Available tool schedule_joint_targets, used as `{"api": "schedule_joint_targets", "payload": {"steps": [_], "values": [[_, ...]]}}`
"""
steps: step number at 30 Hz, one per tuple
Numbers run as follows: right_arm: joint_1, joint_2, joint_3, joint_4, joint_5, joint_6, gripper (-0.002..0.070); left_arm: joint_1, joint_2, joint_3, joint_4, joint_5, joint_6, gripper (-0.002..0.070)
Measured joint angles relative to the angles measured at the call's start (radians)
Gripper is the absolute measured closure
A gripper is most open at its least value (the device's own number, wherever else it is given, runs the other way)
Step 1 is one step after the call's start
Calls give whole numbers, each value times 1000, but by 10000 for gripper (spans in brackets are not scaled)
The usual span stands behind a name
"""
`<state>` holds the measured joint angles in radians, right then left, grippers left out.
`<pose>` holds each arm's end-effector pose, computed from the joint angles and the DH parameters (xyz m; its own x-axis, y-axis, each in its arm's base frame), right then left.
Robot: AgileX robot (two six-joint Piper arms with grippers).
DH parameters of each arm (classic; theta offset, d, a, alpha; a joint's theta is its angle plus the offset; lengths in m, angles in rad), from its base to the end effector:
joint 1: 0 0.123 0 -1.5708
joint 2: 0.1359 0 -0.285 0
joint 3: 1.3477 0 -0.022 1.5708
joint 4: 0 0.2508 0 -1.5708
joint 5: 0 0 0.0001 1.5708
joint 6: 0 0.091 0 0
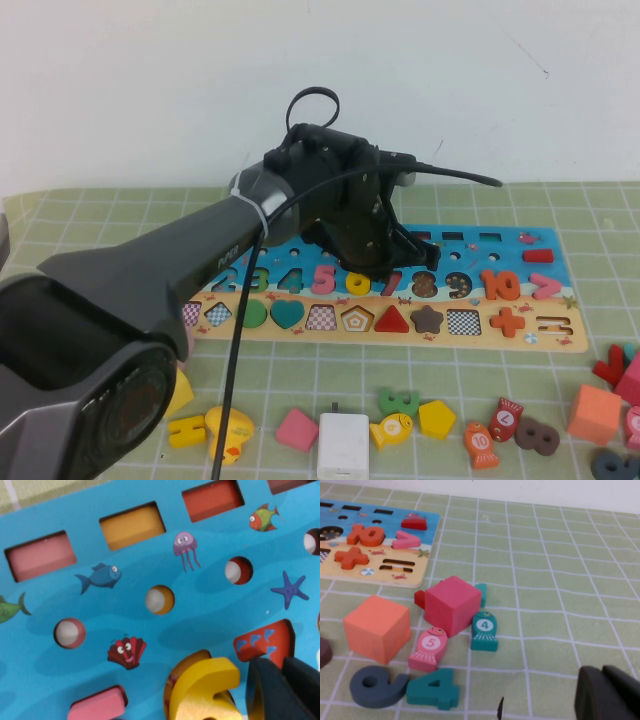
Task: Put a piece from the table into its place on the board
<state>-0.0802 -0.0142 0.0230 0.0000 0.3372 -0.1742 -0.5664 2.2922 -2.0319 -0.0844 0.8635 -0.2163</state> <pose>0.0532 -0.0043 0.1758 -0.2651 -0.1526 -0.9521 0.0347 0.9853 -0.1676 0.4294 -0.2800 0.2099 -0.8499 0.2236 -0.4772 0.3482 0.9180 -0.1899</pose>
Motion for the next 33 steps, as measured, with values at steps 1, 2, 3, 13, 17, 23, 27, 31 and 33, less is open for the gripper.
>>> {"api": "schedule_joint_targets", "payload": {"steps": [1, 2, 3, 13, 17, 23, 27, 31, 33], "values": [[0, 0, 0, 0, 0, 0, 679, 0, 1, 0, 0, -5, 0, 644], [0, 0, 0, 0, 0, 0, 679, 0, 2, 0, 0, -7, 0, 645], [0, 0, 0, 0, 0, 0, 679, 0, 3, 0, 0, -11, 0, 646], [0, 0, 0, 0, 0, 0, 679, 0, 5, 0, 52, -22, -11, 647], [0, 0, 0, 0, 0, 0, 679, 0, 5, 0, 64, -22, -26, 647], [0, 0, 0, 0, 0, 0, 679, 0, 5, 0, 66, -15, -30, 647], [0, 0, 0, 0, 0, 0, 679, 0, 5, -6, 66, -10, -31, 647], [0, 0, 0, 0, 0, 0, 679, 0, -8, -37, 66, 4, -34, 647], [0, 0, 0, 0, 0, 0, 679, 0, -33, -49, 70, 10, -34, 647]]}}
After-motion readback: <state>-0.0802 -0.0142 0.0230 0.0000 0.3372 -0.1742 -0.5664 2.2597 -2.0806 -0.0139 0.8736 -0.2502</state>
